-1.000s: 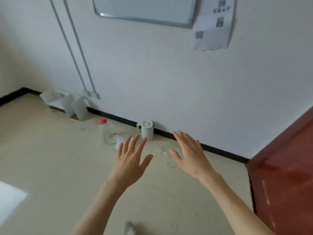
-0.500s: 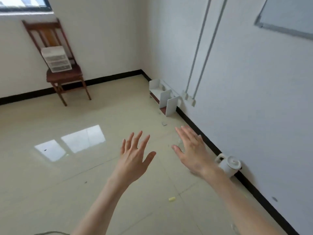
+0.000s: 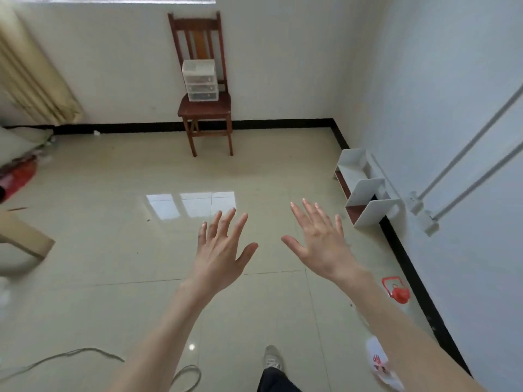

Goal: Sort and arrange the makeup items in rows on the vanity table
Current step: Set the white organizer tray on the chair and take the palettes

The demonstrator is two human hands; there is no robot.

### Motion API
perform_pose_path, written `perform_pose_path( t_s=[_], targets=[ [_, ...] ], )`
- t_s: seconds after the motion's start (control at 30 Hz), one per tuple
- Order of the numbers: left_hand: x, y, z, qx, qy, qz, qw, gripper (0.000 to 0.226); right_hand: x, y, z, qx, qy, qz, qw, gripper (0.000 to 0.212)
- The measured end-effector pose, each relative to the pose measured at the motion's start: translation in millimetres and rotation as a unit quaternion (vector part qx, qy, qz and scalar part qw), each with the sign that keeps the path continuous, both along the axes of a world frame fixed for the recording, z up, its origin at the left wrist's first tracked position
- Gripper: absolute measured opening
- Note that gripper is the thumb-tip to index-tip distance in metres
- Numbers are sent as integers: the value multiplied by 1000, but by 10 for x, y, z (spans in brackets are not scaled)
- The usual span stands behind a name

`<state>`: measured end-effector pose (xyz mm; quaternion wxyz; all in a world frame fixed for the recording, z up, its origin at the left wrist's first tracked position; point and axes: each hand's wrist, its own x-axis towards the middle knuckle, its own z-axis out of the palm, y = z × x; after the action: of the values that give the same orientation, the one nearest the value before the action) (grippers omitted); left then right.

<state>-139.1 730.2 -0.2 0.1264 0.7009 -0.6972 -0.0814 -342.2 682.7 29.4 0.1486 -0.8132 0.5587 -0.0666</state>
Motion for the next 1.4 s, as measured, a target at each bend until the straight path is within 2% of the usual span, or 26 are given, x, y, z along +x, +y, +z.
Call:
perform_pose_path(
  t_s=[0.47, 0.87, 1.2, 1.4],
  targets=[
    [1000, -1915, -36, 18, 16, 112, 993, 63, 1110, -2437, -110, 4, -14, 85, 996, 72],
    [2608, -4215, 47, -4, 20, 103, 994, 60, 2698, -4687, -27, -29, -35, 78, 996, 71],
    [3465, -5668, -86, 45, 7, 86, 995, 61, 3558, -6152, -122, -2, -29, 67, 997, 70],
    [4000, -6886, -146, 44, -2, 91, 995, 61, 4083, -7401, -185, -7, -35, 72, 997, 70]
  ],
)
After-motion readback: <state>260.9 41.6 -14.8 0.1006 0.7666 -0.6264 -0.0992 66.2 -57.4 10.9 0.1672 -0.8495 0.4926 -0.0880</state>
